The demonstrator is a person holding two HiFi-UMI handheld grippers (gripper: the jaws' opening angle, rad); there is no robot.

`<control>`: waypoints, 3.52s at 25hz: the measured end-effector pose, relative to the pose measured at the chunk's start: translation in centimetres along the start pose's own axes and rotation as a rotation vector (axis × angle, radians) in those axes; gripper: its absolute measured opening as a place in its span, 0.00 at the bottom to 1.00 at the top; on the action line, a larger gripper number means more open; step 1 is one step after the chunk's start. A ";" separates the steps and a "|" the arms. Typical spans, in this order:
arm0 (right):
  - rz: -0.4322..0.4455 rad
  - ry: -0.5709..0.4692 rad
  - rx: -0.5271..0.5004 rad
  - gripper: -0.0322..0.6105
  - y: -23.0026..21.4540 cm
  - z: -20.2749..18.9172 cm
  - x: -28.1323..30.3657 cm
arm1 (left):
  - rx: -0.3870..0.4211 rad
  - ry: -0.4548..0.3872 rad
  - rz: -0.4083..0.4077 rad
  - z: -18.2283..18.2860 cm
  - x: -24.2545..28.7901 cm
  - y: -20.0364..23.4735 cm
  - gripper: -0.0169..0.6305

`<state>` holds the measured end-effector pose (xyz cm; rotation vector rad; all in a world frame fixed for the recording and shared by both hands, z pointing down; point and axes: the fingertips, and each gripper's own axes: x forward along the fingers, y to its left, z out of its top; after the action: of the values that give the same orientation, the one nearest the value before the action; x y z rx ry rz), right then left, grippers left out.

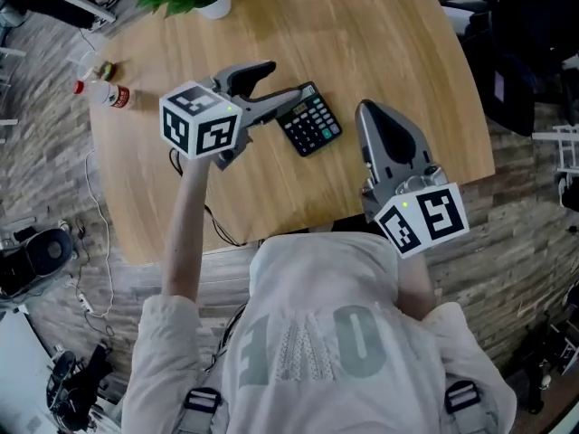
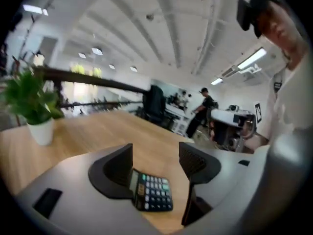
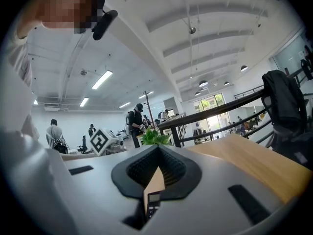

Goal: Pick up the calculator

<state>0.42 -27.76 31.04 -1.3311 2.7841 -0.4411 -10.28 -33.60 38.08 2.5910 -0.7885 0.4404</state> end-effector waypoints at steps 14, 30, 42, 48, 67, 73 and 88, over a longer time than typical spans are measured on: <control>-0.112 0.076 0.064 0.08 -4.5 -2.7 -0.2 | -0.283 0.640 -0.437 -11.5 8.6 3.2 0.44; -0.065 0.127 0.079 0.08 -5.5 -3.9 1.9 | -0.246 0.640 -0.477 -10.9 10.2 3.5 0.44; -0.069 0.150 0.083 0.08 -6.0 -4.9 1.8 | -0.184 0.882 -0.567 -15.4 9.8 1.5 0.42; -0.076 0.157 0.098 0.08 -6.7 -5.5 2.0 | -0.165 0.963 -0.595 -17.1 9.5 1.3 0.31; -0.023 0.155 0.080 0.08 -6.2 -5.3 2.9 | 0.053 0.781 -0.587 -13.9 8.9 0.2 0.21; 0.024 0.125 0.033 0.08 -3.4 -3.8 2.4 | 0.129 0.587 -0.452 -10.3 9.0 -0.7 0.22; 0.084 0.054 -0.122 0.08 1.9 -0.3 2.2 | 0.007 -0.180 0.134 0.5 1.1 1.2 0.22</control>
<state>-2.47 -28.21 31.05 -1.2346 2.9414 -0.3130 -10.01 -35.31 38.44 2.6204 -1.0273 0.2506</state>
